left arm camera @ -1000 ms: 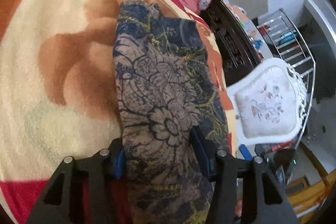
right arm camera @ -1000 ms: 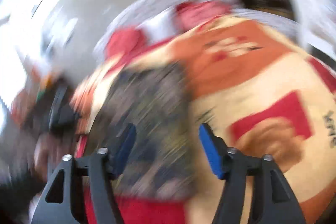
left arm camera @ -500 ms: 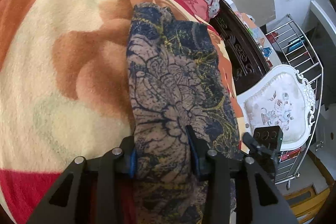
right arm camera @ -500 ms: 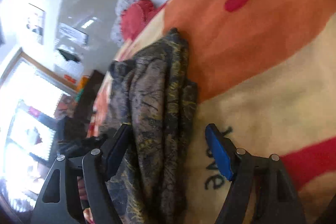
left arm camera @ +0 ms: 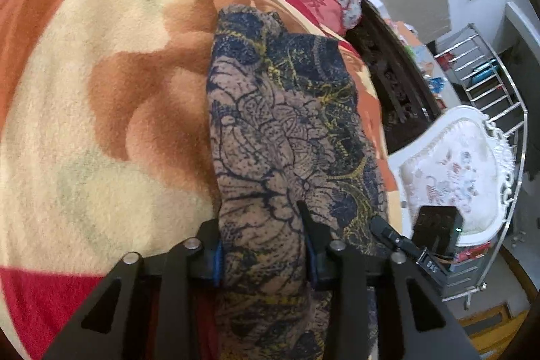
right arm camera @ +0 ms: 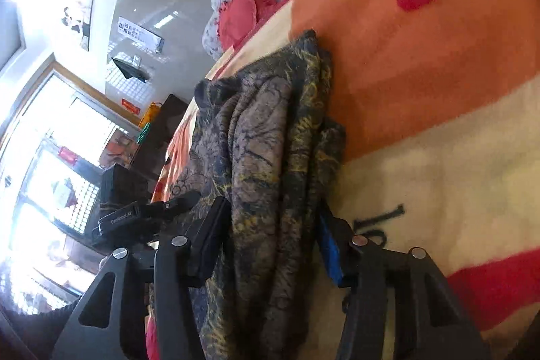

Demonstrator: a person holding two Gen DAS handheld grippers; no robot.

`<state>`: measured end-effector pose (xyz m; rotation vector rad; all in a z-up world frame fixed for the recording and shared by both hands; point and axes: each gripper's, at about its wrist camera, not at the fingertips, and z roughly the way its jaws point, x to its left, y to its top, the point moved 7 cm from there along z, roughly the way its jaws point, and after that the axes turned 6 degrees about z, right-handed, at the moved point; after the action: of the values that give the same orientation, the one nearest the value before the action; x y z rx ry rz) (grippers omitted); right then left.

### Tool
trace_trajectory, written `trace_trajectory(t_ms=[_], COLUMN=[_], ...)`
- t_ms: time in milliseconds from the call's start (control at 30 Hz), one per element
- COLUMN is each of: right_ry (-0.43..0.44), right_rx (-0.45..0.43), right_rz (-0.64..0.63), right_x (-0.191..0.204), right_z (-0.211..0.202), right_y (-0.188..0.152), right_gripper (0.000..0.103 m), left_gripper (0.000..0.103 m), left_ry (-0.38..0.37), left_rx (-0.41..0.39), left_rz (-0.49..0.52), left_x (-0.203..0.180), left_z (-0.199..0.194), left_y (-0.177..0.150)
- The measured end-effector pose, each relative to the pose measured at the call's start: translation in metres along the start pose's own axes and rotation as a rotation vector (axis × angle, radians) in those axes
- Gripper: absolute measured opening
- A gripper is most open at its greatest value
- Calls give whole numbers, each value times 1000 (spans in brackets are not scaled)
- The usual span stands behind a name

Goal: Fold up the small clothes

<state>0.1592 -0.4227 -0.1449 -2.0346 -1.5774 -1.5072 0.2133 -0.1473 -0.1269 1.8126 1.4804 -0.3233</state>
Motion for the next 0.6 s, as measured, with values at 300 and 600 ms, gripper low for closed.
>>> trace_trajectory(t_ms=[300,600], right_ry=[-37,91], right_rx=[-76,-69], right_rz=[-80,-199], right_x=[68,189], right_z=[-33,-5], right_y=[4,23], right_gripper=[33,33], left_gripper=[22,23], left_ry=[117,141], left_rx=[-114,-232], left_rz=[117,112], left_x=[-28,4], left_z=[-65,-193], left_y=[14,72])
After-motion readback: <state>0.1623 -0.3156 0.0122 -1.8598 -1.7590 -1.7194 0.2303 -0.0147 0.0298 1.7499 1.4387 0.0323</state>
